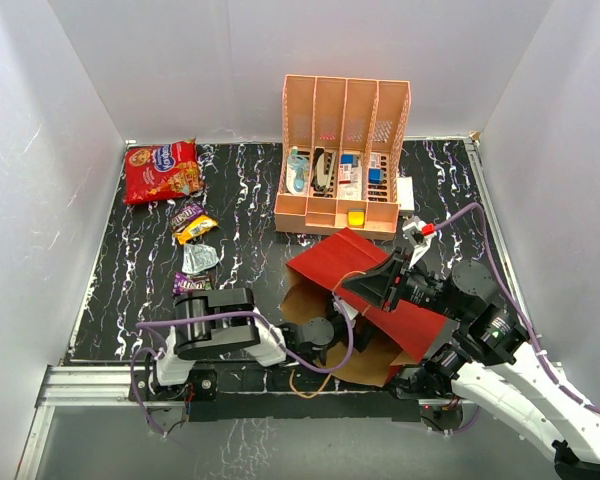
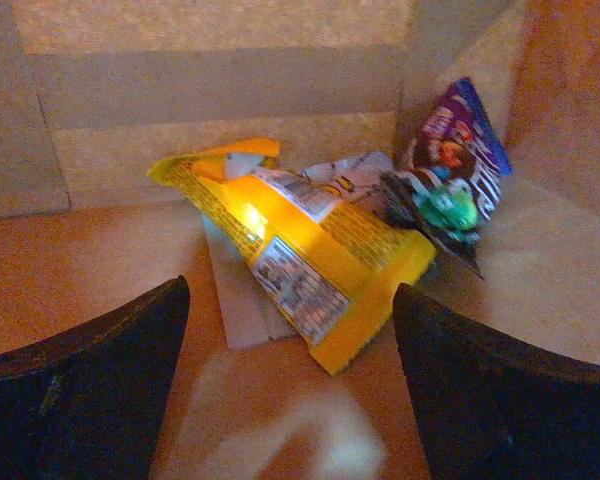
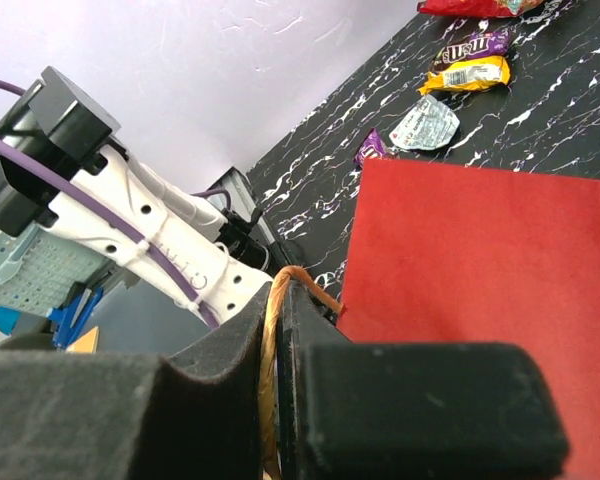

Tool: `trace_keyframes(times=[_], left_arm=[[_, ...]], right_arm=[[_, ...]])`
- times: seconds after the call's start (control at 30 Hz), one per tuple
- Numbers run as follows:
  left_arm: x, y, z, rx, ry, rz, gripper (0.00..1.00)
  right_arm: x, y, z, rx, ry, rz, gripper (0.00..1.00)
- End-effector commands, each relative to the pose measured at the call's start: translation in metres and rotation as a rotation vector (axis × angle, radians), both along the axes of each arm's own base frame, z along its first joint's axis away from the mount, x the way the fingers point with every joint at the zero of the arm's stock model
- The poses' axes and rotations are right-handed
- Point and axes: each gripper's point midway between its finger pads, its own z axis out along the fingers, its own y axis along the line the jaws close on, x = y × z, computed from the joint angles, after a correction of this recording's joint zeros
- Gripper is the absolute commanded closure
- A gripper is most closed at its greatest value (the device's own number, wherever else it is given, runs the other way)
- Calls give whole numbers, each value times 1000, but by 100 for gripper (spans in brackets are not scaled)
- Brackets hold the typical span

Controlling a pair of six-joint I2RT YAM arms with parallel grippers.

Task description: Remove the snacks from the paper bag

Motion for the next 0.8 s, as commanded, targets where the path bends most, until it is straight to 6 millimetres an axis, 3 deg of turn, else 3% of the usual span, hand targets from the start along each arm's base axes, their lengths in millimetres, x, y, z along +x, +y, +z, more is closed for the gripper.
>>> trace_keyframes(times=[0.0,0.13,0.33,0.5,0.67,0.77], left_arm=[[27,-8,16,-39,-80,143,17],[40,-10,15,-31,-132,207,5],[36,-20,32,-78,-102,185,3],[20,-24,63,-195,-18,111,18],[28,-11,69,-159,-34,172,28],[8,-14,79,-212,-41,38,39]], right_arm=[[-4,-3,35,56,-100,6,92],[-4,-3,41,52,-116,7,92],[-5,-2,37,40,-123,16,92],[-3,-8,37,3,-119,-15,92],[-3,-13,43,-17,-140,-34,92],[-2,-14,43,-19,-144,-41,92]])
